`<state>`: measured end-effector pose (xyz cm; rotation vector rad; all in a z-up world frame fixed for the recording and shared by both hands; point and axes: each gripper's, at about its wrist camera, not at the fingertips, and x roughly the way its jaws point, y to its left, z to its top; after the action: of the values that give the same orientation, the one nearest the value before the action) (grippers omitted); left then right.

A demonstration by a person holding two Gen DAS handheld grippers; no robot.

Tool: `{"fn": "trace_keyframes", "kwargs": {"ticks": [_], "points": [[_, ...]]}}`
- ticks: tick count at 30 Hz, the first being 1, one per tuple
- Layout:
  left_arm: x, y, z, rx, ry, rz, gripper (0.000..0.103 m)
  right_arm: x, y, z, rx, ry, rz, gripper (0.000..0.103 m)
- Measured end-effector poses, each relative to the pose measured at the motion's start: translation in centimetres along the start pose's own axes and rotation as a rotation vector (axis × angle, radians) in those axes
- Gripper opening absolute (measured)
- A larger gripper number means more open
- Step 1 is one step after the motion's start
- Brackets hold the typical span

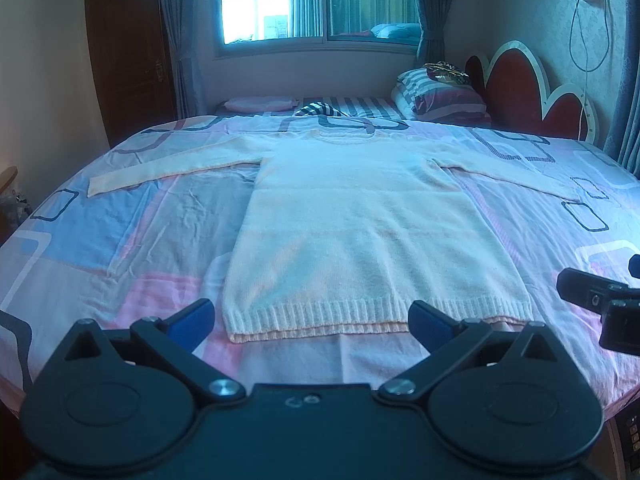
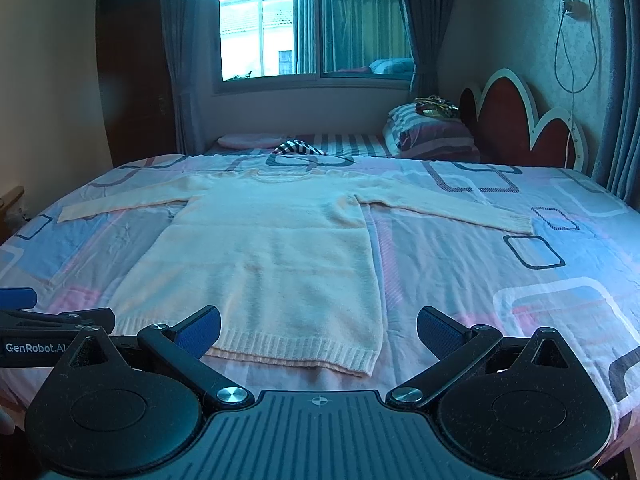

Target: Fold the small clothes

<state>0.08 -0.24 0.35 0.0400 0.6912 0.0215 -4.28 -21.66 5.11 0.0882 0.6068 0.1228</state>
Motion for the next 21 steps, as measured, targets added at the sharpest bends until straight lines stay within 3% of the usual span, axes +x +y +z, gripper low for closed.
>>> {"fn": "trace_keyframes", "kwargs": {"ticks": [21], "points": [[0.04,-0.27,0.06,0.009,0.003,0.008,0.102,-0.15,0.0,0.12,0.0,-0.001,-0.001,0.103]]}}
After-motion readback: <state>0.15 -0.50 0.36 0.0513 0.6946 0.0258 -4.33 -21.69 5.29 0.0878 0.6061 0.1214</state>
